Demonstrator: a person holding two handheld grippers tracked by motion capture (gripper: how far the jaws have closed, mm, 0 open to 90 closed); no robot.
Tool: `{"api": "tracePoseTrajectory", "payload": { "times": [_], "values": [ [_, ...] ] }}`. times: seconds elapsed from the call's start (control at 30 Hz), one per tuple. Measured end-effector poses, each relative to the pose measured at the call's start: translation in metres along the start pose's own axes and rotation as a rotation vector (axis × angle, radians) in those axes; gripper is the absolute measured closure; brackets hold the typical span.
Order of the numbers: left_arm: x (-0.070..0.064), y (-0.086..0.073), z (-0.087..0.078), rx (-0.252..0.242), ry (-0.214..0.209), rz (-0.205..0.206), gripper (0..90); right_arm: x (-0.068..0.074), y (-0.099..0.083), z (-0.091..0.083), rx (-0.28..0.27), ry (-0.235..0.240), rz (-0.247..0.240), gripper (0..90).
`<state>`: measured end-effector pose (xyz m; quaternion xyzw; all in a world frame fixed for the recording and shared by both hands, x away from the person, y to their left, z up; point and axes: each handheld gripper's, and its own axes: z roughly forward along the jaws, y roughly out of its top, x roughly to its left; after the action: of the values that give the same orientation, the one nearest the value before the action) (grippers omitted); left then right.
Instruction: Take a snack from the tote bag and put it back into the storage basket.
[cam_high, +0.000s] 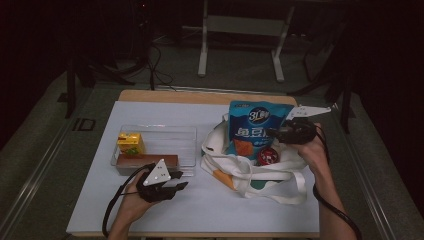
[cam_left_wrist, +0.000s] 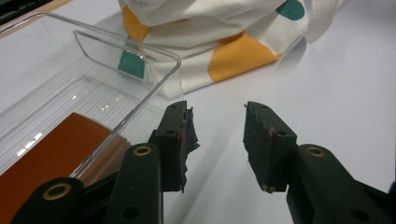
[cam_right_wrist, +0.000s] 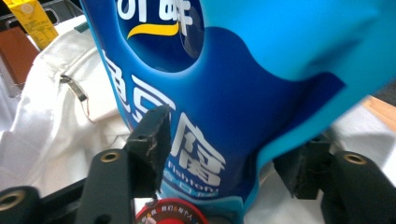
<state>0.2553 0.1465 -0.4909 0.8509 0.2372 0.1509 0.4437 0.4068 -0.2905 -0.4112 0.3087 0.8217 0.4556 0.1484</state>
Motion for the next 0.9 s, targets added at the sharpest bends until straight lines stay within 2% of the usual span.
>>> {"api": "tracePoseTrajectory", "payload": {
  "times": [0.17, 0.3, 0.6, 0.63, 0.8, 0.9],
  "values": [
    [-0.001, -0.003, -0.002, -0.002, -0.004, -0.010, 60.0, 0.003, 0.005, 0.006, 0.002, 0.024, -0.011, 36.4],
    [-0.002, -0.003, -0.001, -0.002, -0.010, -0.005, 59.8, 0.000, 0.005, 0.008, -0.003, 0.045, 0.005, 37.2],
    [-0.002, -0.005, 0.000, 0.002, -0.016, -0.013, 59.6, -0.005, 0.007, 0.015, -0.001, 0.030, 0.024, 35.0],
    [-0.001, -0.005, 0.000, 0.000, -0.017, -0.014, 59.6, -0.005, 0.007, 0.016, -0.013, 0.039, 0.043, 35.3],
    [-0.002, -0.005, 0.001, 0.000, -0.022, -0.013, 59.5, -0.003, 0.006, 0.017, -0.043, 0.056, 0.063, 37.5],
    [-0.002, -0.005, 0.001, 0.003, -0.022, -0.010, 59.2, -0.003, 0.004, 0.018, -0.047, 0.076, 0.070, 42.2]
  ]
}}
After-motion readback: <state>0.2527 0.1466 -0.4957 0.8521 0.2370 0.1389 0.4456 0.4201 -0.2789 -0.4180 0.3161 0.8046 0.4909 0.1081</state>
